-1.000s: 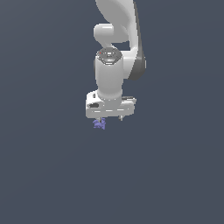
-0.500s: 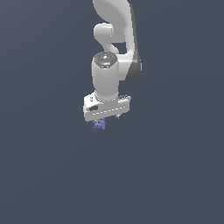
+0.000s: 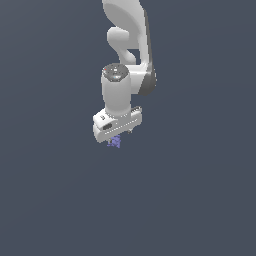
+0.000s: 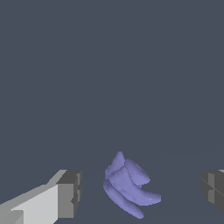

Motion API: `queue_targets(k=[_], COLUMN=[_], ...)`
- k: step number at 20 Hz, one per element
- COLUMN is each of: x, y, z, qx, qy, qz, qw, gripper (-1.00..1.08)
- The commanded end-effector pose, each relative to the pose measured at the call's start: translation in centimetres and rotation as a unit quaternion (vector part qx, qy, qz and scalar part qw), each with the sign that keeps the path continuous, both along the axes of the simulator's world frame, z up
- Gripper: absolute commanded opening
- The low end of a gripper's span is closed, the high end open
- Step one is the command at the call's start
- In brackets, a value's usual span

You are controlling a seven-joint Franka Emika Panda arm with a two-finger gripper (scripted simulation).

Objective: Pick up the object and move it to a goal position.

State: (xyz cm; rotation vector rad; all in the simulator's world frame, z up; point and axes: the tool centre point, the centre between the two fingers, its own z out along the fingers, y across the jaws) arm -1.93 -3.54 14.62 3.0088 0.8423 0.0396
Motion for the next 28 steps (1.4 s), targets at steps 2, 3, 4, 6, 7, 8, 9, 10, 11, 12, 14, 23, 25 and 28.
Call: queue_targets(k=[2, 3, 4, 6, 7, 8, 9, 10, 11, 12, 14, 23, 25, 28], x=[-0.5, -0.6, -0.8, -1.0, -1.2, -1.3, -1.5, -1.6, -1.8, -1.9, -2.2, -3.6, -3.9, -4.3], y=[-0.5, -0.6, -0.7, -1.0, -1.1, -1.2, -1.3, -1.5, -1.6, -1.7, -1.9, -2.9, -3.1, -3.3], z=[-0.6, -0.7, -0.9, -1.2, -1.4, -1.5, -1.7, -1.8, -2.0, -2.1, -2.4, -3.7, -4.0, -4.4], qx=[-0.001, -0.002, -0.002, -0.002, -0.003, -0.003, -0.003, -0.003, -0.003, -0.003, -0.004, -0.004, -0.003, -0.003], qy=[0.002, 0.003, 0.003, 0.004, 0.005, 0.006, 0.006, 0.007, 0.007, 0.008, 0.009, 0.013, 0.013, 0.014], qz=[0.044, 0.056, 0.068, 0.093, 0.105, 0.118, 0.13, 0.142, 0.154, 0.167, 0.191, 0.299, 0.322, 0.351], qw=[0.999, 0.9984, 0.9976, 0.9956, 0.9944, 0.993, 0.9915, 0.9898, 0.988, 0.986, 0.9816, 0.9542, 0.9467, 0.9362], gripper=[1.0, 1.0, 1.0, 1.0, 1.0, 1.0, 1.0, 1.0, 1.0, 1.0, 1.0, 1.0, 1.0, 1.0])
